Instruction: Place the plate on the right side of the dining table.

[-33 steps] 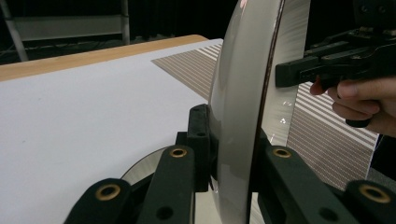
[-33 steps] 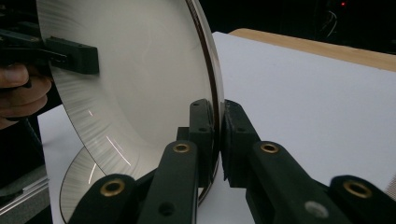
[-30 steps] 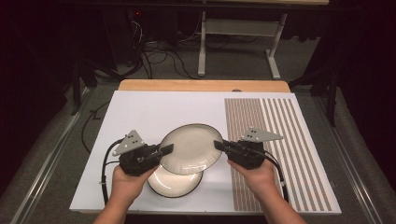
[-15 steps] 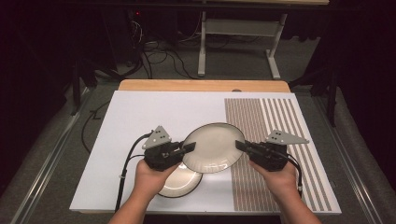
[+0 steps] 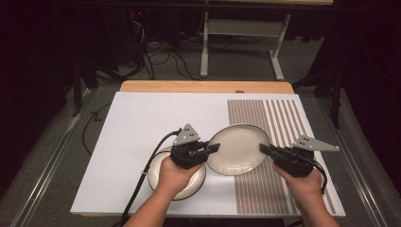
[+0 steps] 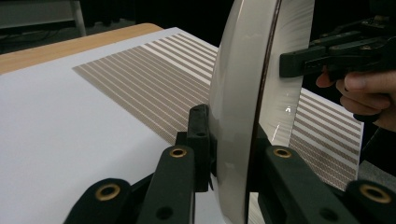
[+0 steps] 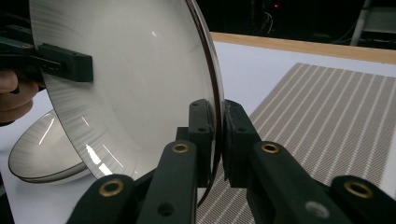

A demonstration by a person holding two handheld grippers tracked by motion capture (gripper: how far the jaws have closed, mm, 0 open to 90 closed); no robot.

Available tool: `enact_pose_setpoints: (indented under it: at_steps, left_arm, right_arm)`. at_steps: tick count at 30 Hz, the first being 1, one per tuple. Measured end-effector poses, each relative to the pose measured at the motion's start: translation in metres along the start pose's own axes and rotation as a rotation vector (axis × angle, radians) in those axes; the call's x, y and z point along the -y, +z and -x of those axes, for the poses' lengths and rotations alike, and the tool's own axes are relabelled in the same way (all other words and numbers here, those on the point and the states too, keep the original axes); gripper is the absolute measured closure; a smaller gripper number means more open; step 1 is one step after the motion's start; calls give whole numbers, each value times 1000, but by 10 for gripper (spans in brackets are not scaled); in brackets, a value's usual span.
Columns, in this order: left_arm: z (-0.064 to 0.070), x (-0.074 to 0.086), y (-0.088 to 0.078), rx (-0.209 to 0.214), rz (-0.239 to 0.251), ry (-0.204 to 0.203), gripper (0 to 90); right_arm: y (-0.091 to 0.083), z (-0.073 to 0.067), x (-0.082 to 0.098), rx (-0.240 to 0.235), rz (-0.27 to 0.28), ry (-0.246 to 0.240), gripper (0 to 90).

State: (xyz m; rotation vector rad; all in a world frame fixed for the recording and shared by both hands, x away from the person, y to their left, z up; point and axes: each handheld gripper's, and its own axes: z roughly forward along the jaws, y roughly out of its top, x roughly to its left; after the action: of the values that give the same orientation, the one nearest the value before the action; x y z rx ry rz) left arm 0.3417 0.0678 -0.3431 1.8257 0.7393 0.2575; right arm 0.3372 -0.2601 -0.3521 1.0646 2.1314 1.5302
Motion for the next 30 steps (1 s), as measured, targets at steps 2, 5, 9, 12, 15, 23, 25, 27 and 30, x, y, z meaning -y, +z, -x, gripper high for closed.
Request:
enact_pose_setpoints:
  at_steps: [2, 5, 9, 12, 15, 23, 25, 27, 30]
  left_arm:
    - [3, -3, 7, 8, -3, 3, 795]
    - [6, -6, 16, 15, -10, 9, 795]
    - [11, -11, 28, 26, -22, 20, 794]
    - [14, -14, 36, 33, -33, 26, 793]
    - [16, -16, 44, 40, -42, 27, 792]
    - [20, -22, 67, 55, -70, 24, 786]
    - [21, -25, 72, 60, -77, 22, 785]
    - [22, -27, 78, 61, -85, 24, 782]
    - [24, -30, 87, 58, -99, 30, 775]
  right_arm:
    - [-6, 5, 2, 9, 3, 3, 857]
    - [-13, 11, 5, 23, 9, 11, 856]
    - [-22, 18, 8, 41, 14, 23, 856]
    - [-28, 24, 11, 56, 19, 32, 856]
    - [-33, 29, 14, 68, 24, 40, 856]
    - [-44, 44, 22, 95, 44, 73, 858]
    - [-46, 46, 23, 100, 45, 78, 859]
    - [-49, 50, 25, 105, 52, 87, 860]
    - [-54, 54, 27, 118, 57, 102, 862]
